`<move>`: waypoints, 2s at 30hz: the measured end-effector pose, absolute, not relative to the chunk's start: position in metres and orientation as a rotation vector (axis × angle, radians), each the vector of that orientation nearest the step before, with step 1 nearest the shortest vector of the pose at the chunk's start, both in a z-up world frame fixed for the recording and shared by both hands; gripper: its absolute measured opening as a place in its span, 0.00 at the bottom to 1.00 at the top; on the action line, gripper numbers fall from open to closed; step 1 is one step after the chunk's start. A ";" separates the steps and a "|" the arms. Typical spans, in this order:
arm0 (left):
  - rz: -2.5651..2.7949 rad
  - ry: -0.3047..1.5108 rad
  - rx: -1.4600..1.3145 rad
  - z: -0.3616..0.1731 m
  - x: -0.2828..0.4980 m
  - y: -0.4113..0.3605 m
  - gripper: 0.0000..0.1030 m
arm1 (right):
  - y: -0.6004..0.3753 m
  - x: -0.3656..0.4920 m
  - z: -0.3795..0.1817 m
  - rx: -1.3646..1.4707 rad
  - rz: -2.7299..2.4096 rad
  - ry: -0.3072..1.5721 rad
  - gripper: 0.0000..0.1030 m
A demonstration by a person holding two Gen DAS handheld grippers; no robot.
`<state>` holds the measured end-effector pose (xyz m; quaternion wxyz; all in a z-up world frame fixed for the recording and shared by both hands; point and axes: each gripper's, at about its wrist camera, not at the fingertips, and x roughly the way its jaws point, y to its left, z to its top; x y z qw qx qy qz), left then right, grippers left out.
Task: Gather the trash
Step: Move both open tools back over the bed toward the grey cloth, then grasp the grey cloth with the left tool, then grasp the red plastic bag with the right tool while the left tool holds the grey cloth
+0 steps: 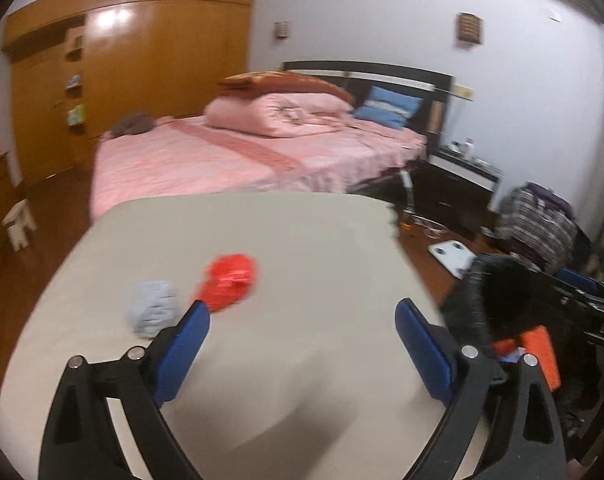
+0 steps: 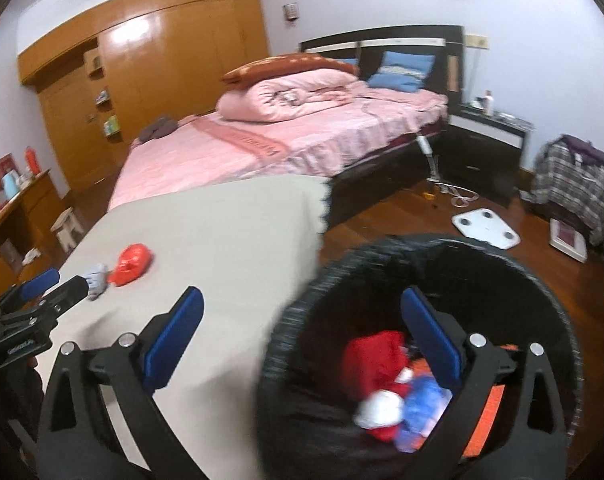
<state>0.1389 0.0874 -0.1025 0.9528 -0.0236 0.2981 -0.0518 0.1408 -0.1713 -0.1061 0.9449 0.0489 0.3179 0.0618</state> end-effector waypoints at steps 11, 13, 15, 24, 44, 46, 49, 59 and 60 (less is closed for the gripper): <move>0.113 0.642 -0.073 -0.137 0.162 0.180 0.89 | -0.081 0.186 -0.123 0.038 0.244 0.681 0.94; 0.132 0.656 -0.070 -0.145 0.169 0.189 0.89 | -0.070 0.193 -0.128 0.021 0.256 0.688 0.94; 0.145 0.670 -0.068 -0.153 0.177 0.196 0.89 | -0.060 0.200 -0.134 0.006 0.265 0.695 0.94; 0.121 0.732 -0.093 -0.174 0.208 0.211 0.83 | -0.038 0.223 -0.152 -0.020 0.280 0.723 0.94; -0.056 0.776 -0.125 -0.181 0.218 0.204 0.34 | -0.015 0.239 -0.167 -0.023 0.293 0.756 0.94; -0.034 0.764 -0.123 -0.178 0.216 0.207 0.34 | -0.013 0.241 -0.168 -0.021 0.294 0.757 0.94; 0.014 0.745 -0.109 -0.174 0.210 0.219 0.34 | -0.006 0.245 -0.168 -0.018 0.302 0.753 0.94; 0.086 0.757 -0.081 -0.173 0.207 0.252 0.34 | 0.042 0.280 -0.172 0.003 0.352 0.774 0.94; 0.094 0.763 -0.083 -0.175 0.206 0.255 0.34 | 0.048 0.284 -0.175 -0.002 0.354 0.781 0.94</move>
